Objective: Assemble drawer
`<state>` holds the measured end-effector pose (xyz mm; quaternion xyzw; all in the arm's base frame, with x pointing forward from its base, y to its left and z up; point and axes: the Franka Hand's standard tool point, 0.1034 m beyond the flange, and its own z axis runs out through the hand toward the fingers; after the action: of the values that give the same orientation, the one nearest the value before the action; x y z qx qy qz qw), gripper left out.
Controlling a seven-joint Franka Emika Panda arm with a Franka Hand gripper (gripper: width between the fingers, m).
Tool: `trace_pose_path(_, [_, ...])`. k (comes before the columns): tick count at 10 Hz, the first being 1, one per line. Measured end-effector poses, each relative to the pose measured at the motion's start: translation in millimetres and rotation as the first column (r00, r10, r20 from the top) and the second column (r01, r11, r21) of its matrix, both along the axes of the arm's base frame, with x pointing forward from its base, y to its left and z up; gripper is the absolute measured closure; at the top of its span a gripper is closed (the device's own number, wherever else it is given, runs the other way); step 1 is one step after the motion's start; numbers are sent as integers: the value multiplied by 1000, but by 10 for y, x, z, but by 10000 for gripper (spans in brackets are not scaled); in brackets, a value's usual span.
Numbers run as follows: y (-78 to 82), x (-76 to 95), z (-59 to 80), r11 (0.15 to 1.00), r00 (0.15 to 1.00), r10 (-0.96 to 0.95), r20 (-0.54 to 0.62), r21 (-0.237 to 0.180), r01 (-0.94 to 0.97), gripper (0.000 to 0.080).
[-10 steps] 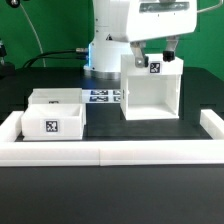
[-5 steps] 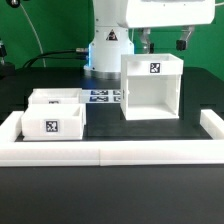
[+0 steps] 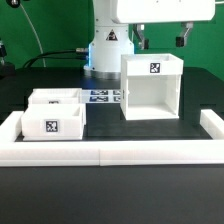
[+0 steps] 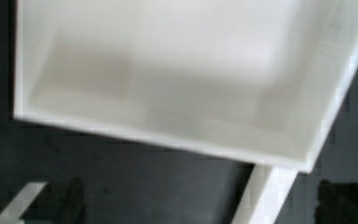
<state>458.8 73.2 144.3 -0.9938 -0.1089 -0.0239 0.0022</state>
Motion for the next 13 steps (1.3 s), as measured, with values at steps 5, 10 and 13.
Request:
trace_pose_path(5, [313,-434,-262,983,983,-181,-38,21,182,150])
trace_pose_path(10, [408,-510,-403,988,987,-153,-57,17,154,270])
trace_pose_path(13, [406,-515,-406,988,987,-152,-58,17,154,596])
